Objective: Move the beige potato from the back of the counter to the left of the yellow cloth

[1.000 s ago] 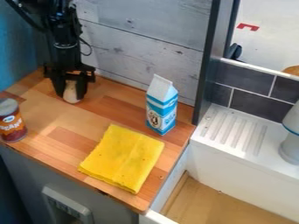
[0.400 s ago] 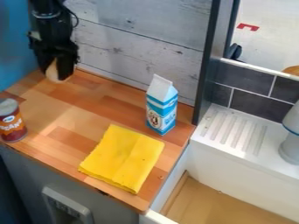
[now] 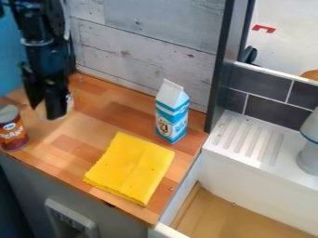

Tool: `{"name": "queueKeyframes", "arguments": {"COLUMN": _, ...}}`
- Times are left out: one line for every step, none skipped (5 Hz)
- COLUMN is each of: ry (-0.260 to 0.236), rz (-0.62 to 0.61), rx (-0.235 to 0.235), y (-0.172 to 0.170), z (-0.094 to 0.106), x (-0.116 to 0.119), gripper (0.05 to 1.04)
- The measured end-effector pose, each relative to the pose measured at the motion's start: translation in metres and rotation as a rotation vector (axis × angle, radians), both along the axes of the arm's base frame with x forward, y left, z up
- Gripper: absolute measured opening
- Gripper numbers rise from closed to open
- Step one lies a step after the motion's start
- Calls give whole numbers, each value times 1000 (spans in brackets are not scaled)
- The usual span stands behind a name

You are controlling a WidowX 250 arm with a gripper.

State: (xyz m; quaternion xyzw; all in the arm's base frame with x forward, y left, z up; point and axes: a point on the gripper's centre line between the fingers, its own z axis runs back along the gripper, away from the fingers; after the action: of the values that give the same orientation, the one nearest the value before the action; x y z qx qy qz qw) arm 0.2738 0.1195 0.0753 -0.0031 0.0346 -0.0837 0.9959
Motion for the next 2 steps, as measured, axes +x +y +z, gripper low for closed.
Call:
{"name": "queueKeyframes", "arguments": {"ry": 42, "rz": -79, "rx": 22, "y": -15, "z": -20, "x": -25, "gripper": 642}}
{"name": "queueKeyframes", "arguments": {"ry": 43, "rz": -113, "rx": 57, "y": -12, "z": -31, "x": -28, "gripper": 642}}
